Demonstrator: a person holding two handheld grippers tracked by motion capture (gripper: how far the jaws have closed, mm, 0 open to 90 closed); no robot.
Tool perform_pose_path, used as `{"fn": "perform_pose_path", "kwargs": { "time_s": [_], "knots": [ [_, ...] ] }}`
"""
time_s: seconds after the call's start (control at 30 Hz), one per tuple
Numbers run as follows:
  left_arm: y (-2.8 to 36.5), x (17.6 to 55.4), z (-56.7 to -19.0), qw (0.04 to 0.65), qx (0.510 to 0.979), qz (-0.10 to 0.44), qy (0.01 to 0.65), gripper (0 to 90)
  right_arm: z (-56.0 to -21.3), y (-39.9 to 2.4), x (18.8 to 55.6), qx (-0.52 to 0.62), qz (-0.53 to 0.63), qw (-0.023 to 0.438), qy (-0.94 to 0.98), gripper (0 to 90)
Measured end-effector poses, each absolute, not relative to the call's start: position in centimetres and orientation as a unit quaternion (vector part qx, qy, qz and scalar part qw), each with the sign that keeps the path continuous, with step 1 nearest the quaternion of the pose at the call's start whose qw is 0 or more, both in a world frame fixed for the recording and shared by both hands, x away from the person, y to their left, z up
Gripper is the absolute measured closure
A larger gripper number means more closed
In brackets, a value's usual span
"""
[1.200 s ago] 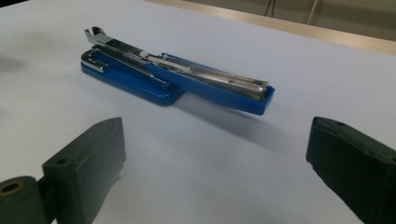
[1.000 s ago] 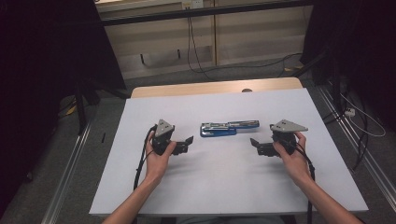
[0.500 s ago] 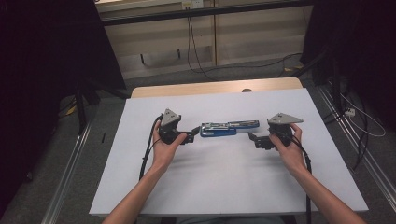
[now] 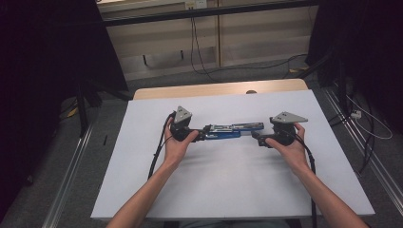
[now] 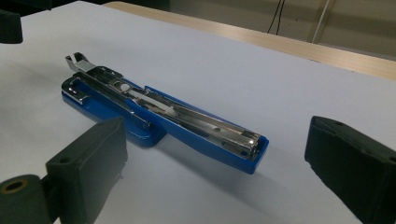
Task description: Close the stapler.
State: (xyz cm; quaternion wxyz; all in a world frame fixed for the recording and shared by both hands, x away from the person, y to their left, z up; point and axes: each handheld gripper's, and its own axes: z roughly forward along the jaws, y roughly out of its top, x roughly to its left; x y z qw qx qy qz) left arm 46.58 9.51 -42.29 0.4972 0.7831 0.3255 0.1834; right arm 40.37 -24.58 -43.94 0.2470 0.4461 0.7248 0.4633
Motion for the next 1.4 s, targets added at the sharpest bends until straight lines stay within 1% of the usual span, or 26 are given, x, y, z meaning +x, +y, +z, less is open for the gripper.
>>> {"fn": "perform_pose_path", "kwargs": {
  "time_s": [0.13, 0.23, 0.37, 0.47, 0.53, 0.7, 0.73, 0.77, 0.8, 0.87, 0.9, 0.97, 1.07, 1.27, 1.33, 1.4],
  "knots": [
    [9.2, 46.5, -42.7, 0.494, 0.788, 0.182, 0.320, 5.6, -43.9, -24.5, 40.3, 0.445, 0.467, 0.243, 0.724, 5.4],
    [9.1, 46.4, -42.8, 0.484, 0.796, 0.187, 0.312, 5.5, -43.8, -24.6, 40.2, 0.453, 0.471, 0.245, 0.716, 9.2],
    [9.2, 46.6, -43.1, 0.486, 0.794, 0.172, 0.321, 5.6, -44.1, -24.8, 40.1, 0.463, 0.468, 0.237, 0.715, 12.7],
    [9.2, 46.6, -43.3, 0.484, 0.797, 0.153, 0.327, 5.1, -44.3, -24.8, 40.0, 0.461, 0.464, 0.236, 0.719, 18.1],
    [9.0, 46.5, -43.2, 0.480, 0.801, 0.153, 0.323, 5.1, -44.4, -24.8, 39.9, 0.462, 0.460, 0.236, 0.720, 21.8],
    [8.8, 46.2, -43.0, 0.485, 0.799, 0.148, 0.323, 4.7, -44.4, -24.9, 39.7, 0.460, 0.459, 0.235, 0.722, 27.2],
    [8.9, 46.2, -42.9, 0.487, 0.799, 0.146, 0.322, 4.7, -44.4, -25.0, 39.6, 0.460, 0.462, 0.236, 0.721, 29.7],
    [8.9, 46.2, -42.9, 0.489, 0.797, 0.139, 0.325, 4.7, -44.3, -25.1, 39.6, 0.459, 0.465, 0.231, 0.721, 38.5],
    [8.9, 46.1, -42.9, 0.488, 0.798, 0.137, 0.326, 4.7, -44.4, -25.1, 39.6, 0.457, 0.469, 0.227, 0.721, 44.3],
    [9.0, 46.1, -42.9, 0.486, 0.799, 0.140, 0.327, 4.6, -44.4, -25.1, 39.5, 0.461, 0.467, 0.228, 0.720, 42.9],
    [9.0, 46.1, -42.9, 0.485, 0.799, 0.139, 0.327, 4.5, -44.5, -25.1, 39.5, 0.462, 0.466, 0.227, 0.720, 43.8],
    [9.0, 46.0, -42.9, 0.484, 0.799, 0.141, 0.327, 4.4, -44.5, -25.1, 39.4, 0.463, 0.465, 0.224, 0.721, 50.1],
    [8.9, 46.0, -43.1, 0.480, 0.801, 0.145, 0.326, 4.0, -44.7, -25.0, 39.4, 0.470, 0.457, 0.224, 0.721, 52.2],
    [8.6, 45.9, -43.1, 0.479, 0.801, 0.151, 0.324, 4.5, -44.9, -25.1, 39.3, 0.463, 0.459, 0.217, 0.726, 75.4],
    [8.5, 45.7, -42.9, 0.481, 0.793, 0.151, 0.342, 4.0, -44.9, -25.2, 39.3, 0.465, 0.453, 0.219, 0.729, 80.7],
    [8.4, 45.6, -42.8, 0.489, 0.792, 0.141, 0.337, 4.1, -45.1, -25.2, 39.3, 0.465, 0.453, 0.212, 0.730, 86.9]
  ]
}}
